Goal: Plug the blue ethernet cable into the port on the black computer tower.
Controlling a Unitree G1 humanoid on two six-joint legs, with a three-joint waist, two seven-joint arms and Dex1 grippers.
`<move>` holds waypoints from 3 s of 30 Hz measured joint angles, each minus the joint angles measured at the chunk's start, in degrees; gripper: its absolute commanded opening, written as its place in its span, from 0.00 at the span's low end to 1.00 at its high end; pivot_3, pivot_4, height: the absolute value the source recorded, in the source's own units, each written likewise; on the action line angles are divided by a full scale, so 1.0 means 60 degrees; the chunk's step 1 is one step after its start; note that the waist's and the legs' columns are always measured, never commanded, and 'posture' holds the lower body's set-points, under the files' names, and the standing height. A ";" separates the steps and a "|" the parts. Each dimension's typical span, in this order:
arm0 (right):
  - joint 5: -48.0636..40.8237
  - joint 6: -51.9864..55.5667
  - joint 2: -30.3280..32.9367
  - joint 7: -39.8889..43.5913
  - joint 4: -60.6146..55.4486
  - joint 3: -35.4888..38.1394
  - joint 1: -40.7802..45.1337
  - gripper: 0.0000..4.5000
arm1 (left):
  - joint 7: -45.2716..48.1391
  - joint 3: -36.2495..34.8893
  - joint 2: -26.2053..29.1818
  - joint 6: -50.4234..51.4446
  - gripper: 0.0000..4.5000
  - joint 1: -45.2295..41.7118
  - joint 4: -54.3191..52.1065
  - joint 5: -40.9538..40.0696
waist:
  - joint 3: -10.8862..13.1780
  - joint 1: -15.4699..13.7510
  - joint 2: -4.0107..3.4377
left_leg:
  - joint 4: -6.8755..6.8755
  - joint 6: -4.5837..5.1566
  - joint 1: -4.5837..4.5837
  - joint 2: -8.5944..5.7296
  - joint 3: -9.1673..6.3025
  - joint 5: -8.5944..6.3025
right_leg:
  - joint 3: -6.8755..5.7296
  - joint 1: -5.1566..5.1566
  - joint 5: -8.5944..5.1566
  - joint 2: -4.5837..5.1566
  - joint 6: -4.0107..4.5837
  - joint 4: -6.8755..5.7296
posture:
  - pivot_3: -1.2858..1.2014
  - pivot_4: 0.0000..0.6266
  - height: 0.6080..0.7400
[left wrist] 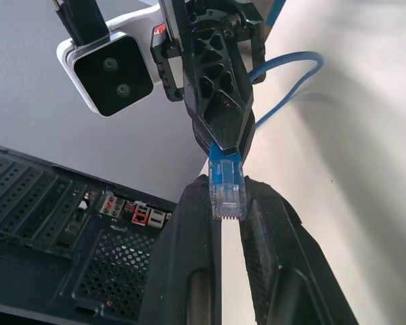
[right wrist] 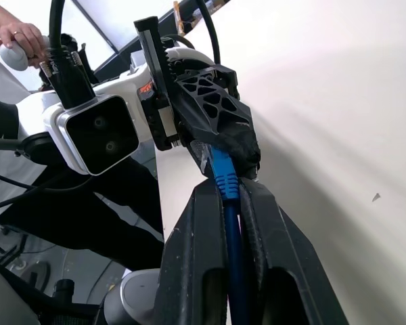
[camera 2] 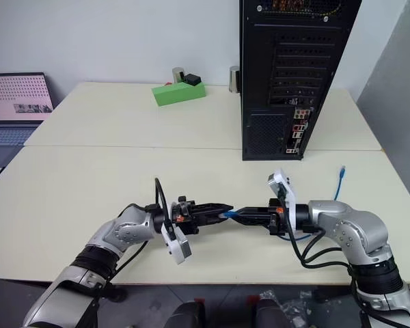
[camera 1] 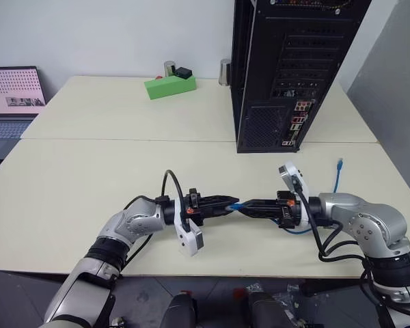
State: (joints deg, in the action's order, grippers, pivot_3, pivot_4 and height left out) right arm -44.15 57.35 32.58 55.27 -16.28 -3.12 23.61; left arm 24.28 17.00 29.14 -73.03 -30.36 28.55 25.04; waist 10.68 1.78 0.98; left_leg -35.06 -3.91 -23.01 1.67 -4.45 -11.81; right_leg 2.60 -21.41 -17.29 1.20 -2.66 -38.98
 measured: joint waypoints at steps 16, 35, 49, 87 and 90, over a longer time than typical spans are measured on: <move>0.1194 -0.1457 -0.0124 -0.2258 -0.0228 0.1513 -0.1108 0.00 | 0.2496 0.0759 -0.0044 0.4881 0.83 0.0587 -0.0591 -0.4053 | 0.0000 -0.0047 0.0000 | 0.0002 0.0000 -0.0010 -0.0001 -0.0004 0.0000 | -0.0007 -0.0001 -0.0001 0.0002 -0.0001 0.0003 | 0.52 0.24 1.00; 0.3159 -0.1555 -0.1704 -0.7987 -0.0626 0.2739 0.0368 0.00 | -0.0386 -0.0191 -0.3963 1.3666 0.95 -0.1738 -0.2142 -0.4694 | 0.0000 0.0034 0.0000 | 0.0009 -0.0001 -0.0006 -0.0002 -0.0004 0.0001 | 0.0011 -0.0012 -0.0001 -0.0009 -0.0001 -0.0001 | 0.52 0.24 1.00; 0.4126 -0.2058 -0.2094 -0.8398 0.1307 0.2343 0.1770 0.00 | -0.1445 -0.0859 -0.5207 1.3782 0.95 -0.2403 -0.1283 -0.4423 | 0.0000 0.0037 -0.0001 | 0.0013 -0.0001 -0.0013 -0.0004 0.0000 0.0001 | 0.0012 -0.0024 -0.0001 -0.0008 0.0000 0.0000 | 0.52 0.24 1.00; 0.4854 -0.3430 -0.2584 -0.8480 0.2989 0.2222 0.2345 0.00 | -0.1101 -0.0964 -0.5085 1.3831 0.95 -0.2316 -0.1304 -0.4299 | 0.0001 0.0017 -0.0002 | 0.0015 -0.0002 -0.0025 -0.0004 0.0002 0.0002 | 0.0013 -0.0035 -0.0001 -0.0006 0.0000 0.0002 | 0.52 0.24 1.00; 0.4900 -0.3484 -0.2584 -0.8493 0.3141 0.2229 0.2380 0.00 | -0.1068 -0.0964 -0.5084 1.3831 0.95 -0.2316 -0.1304 -0.4268 | 0.0001 0.0017 -0.0002 | 0.0015 -0.0002 -0.0026 -0.0004 0.0002 0.0002 | 0.0013 -0.0035 -0.0001 -0.0006 0.0000 0.0002 | 0.52 0.24 1.00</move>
State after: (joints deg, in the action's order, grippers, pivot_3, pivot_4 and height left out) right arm -14.75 36.44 17.08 4.31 2.57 10.25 37.89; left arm 17.87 11.22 -1.37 9.96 -44.26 20.73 -0.57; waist 10.69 1.89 0.97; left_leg -34.97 -3.92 -23.16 1.65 -4.43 -11.80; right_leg 2.68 -21.62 -17.29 1.16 -2.66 -38.98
